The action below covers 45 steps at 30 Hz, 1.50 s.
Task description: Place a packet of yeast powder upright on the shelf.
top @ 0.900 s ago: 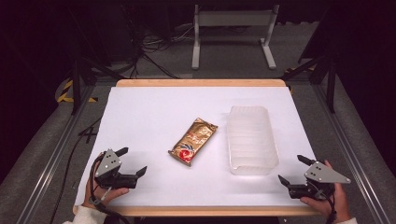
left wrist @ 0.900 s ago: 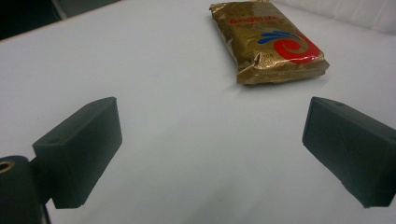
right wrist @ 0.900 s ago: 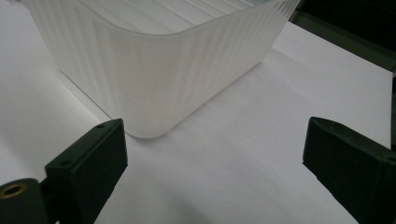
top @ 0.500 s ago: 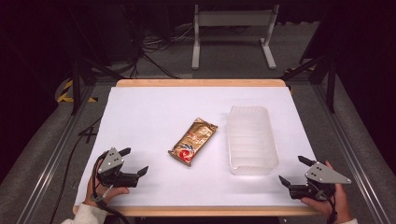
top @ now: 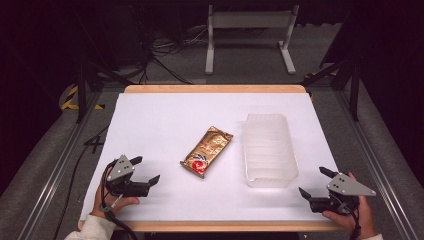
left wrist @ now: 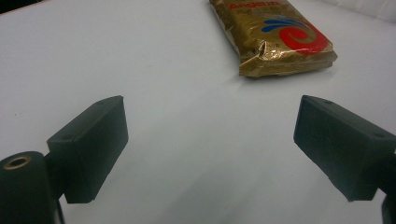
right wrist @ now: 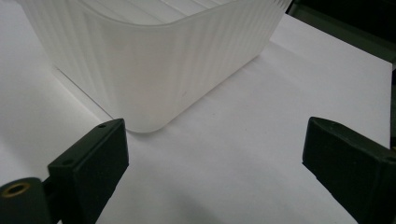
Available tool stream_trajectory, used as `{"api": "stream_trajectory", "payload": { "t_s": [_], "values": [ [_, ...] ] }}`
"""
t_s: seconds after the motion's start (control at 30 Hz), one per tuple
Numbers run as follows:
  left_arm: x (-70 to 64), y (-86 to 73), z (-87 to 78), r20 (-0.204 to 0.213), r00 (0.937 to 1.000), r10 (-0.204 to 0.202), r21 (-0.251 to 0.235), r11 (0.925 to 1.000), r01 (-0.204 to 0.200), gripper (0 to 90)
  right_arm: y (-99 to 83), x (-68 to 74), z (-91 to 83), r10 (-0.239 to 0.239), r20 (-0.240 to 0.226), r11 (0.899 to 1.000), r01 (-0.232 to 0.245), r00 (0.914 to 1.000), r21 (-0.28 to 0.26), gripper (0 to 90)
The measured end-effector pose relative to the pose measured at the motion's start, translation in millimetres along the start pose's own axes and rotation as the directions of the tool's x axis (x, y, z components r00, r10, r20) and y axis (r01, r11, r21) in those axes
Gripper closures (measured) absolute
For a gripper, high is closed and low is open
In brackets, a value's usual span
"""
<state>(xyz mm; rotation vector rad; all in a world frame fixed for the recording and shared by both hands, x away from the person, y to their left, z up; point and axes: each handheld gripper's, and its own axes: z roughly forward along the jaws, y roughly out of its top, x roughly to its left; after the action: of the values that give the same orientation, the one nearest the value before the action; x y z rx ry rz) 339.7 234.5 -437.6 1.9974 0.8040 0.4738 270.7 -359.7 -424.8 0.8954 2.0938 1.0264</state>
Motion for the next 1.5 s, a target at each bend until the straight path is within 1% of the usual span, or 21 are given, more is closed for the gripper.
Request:
{"api": "stream_trajectory", "payload": {
  "t_s": [0.1, 0.2, 0.3, 0.4, 0.43, 0.5, 0.57, 0.63, 0.67, 0.73, 0.8, 0.83, 0.93, 1.1, 1.13, 1.2, 1.27, 1.3, 1.4, 1.43, 1.5],
  "values": [
    [6.2, 3.0, 5.9, 0.003, 1.0000, -0.003, 0.026, 0.9997, 0.002, 11.0, -0.8, -1.6, 0.6, 0.001, 0.010, 1.000, -0.001, 1.0000, 0.011, 7.3],
    [12.2, 9.3, 9.4, 0.041, 0.9989, -0.025, 0.012, 0.9996, 0.024, 11.5, -1.9, -3.9, 0.5, 0.016, 0.013, 1.000, -0.016, 0.9998, 0.012, 7.3],
    [18.2, 16.8, 14.3, 0.045, 0.9985, -0.030, 0.018, 0.9994, 0.029, 12.2, -1.5, -3.2, 0.8, 0.014, 0.013, 1.000, -0.014, 0.9998, 0.013, 7.3],
    [23.4, 23.8, 20.8, 0.072, 0.9966, -0.041, 0.026, 0.9989, 0.040, 13.0, -1.6, -2.2, 1.4, 0.008, 0.011, 1.000, -0.008, 0.9999, 0.018, 7.3],
    [23.8, 25.3, 21.9, 0.079, 0.9958, -0.046, 0.029, 0.9986, 0.044, 13.3, -1.9, -2.4, 1.6, 0.009, 0.009, 1.000, -0.009, 0.9999, 0.019, 7.3],
    [24.4, 30.6, 26.4, 0.078, 0.9966, -0.027, 0.042, 0.9989, 0.024, 14.6, -2.3, -2.6, 1.8, 0.012, 0.012, 1.000, -0.012, 0.9999, 0.021, 7.3],
    [25.1, 35.2, 31.0, 0.096, 0.9948, -0.033, 0.054, 0.9981, 0.028, 15.0, -2.2, -2.6, 1.9, 0.014, 0.014, 1.000, -0.014, 0.9998, 0.021, 7.3],
    [26.0, 40.1, 34.3, 0.097, 0.9949, -0.027, 0.056, 0.9982, 0.022, 16.0, -2.1, -2.2, 1.8, 0.010, 0.012, 1.000, -0.010, 0.9999, 0.021, 7.3],
    [26.9, 43.9, 36.7, 0.102, 0.9940, -0.039, 0.051, 0.9981, 0.034, 16.0, -2.2, -2.1, 1.8, 0.009, 0.011, 1.000, -0.010, 0.9999, 0.021, 7.3],
    [27.9, 46.5, 38.0, 0.112, 0.9929, -0.041, 0.051, 0.9981, 0.036, 16.6, -2.3, -2.0, 1.9, 0.009, 0.012, 1.000, -0.009, 0.9999, 0.024, 7.3],
    [29.7, 55.3, 43.5, 0.128, 0.9905, -0.050, 0.042, 0.9981, 0.044, 16.6, -2.2, -1.9, 2.0, 0.008, 0.012, 1.000, -0.009, 0.9999, 0.024, 7.3],
    [30.4, 59.4, 46.5, 0.145, 0.9879, -0.056, 0.032, 0.9981, 0.052, 16.9, -2.2, -1.6, 2.1, 0.007, 0.013, 1.000, -0.007, 0.9999, 0.024, 7.3],
    [31.1, 70.1, 56.8, 0.152, 0.9868, -0.057, 0.037, 0.9980, 0.052, 18.1, -2.5, -1.6, 2.4, 0.006, 0.012, 1.000, -0.006, 0.9999, 0.026, 7.3],
    [27.0, 85.6, 77.8, 0.175, 0.9839, -0.035, 0.052, 0.9983, 0.027, 20.4, -2.9, -1.6, 2.5, 0.008, 0.009, 1.000, -0.008, 0.9999, 0.028, 7.3],
    [26.5, 88.0, 82.0, 0.190, 0.9809, -0.041, 0.062, 0.9976, 0.029, 21.8, -3.1, -1.6, 2.5, 0.008, 0.009, 1.000, -0.009, 0.9999, 0.029, 7.3],
    [27.2, 93.5, 93.2, 0.188, 0.9812, -0.043, 0.081, 0.9963, 0.029, 24.0, -3.3, -1.3, 2.5, 0.008, 0.007, 1.000, -0.008, 0.9999, 0.030, 7.3],
    [27.5, 97.3, 100.2, 0.198, 0.9792, -0.043, 0.086, 0.9960, 0.026, 24.0, -3.4, -0.7, 2.4, 0.006, 0.005, 1.000, -0.006, 1.0000, 0.029, 7.3],
    [27.9, 99.3, 104.2, 0.192, 0.9808, -0.033, 0.095, 0.9954, 0.015, 24.1, -3.5, -0.4, 2.4, 0.007, 0.004, 0.999, -0.008, 1.0000, 0.031, 7.3],
    [26.2, 104.8, 115.5, 0.210, 0.9766, -0.045, 0.113, 0.9933, 0.021, 24.8, -3.9, -0.2, 3.1, 0.003, 0.006, 0.999, -0.003, 1.0000, 0.035, 7.3],
    [26.3, 107.7, 120.0, 0.220, 0.9744, -0.047, 0.113, 0.9934, 0.022, 26.7, -4.0, -0.2, 3.2, 0.002, 0.006, 0.999, -0.002, 1.0000, 0.036, 7.3],
    [26.0, 109.9, 123.7, 0.223, 0.9740, -0.042, 0.103, 0.9944, 0.020, 33.5, -4.0, 0.1, 3.2, 0.002, 0.007, 0.999, -0.002, 1.0000, 0.036, 7.3]
  ]
}}
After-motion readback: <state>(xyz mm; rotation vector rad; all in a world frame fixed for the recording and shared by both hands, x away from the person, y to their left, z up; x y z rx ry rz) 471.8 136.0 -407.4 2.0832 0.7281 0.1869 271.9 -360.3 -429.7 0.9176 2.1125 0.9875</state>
